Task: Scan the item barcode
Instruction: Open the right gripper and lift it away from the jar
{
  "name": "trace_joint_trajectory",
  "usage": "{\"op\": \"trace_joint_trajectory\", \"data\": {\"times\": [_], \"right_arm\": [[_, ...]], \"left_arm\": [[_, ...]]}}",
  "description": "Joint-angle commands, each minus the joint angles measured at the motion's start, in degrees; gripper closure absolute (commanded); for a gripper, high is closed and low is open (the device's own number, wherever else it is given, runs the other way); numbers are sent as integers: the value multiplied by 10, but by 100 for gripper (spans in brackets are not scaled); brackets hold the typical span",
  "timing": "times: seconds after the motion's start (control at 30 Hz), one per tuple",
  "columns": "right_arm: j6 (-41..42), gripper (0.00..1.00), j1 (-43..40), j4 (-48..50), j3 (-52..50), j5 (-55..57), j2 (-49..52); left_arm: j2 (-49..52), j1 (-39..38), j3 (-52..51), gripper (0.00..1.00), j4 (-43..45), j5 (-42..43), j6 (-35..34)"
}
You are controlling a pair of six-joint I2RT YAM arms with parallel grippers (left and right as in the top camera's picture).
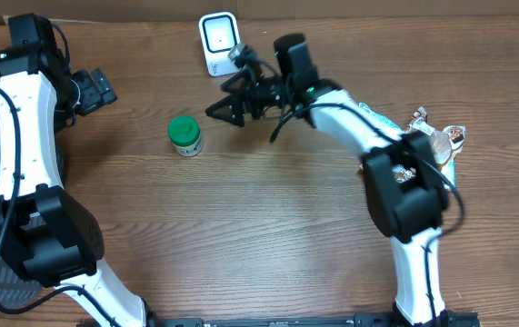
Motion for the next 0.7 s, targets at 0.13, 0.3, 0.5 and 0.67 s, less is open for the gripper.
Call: {"op": "trace_joint_trajectory", "data": {"times": [0.13,0.3,0.5,0.67], "right_arm": [[-26,0,-3,-235,6,196,-127],[-26,0,-3,-447,6,379,-169],[-17,0,-3,-541,6,374,-172],[-16,6,9,-519,6,351,-172]], "left_arm": [[3,-4,-3,0,2,-6,-2],[3,-4,-3,0,2,-6,-2],[3,-4,-3,1,2,-6,-2],[3,-4,-3,0,2,-6,-2]]}}
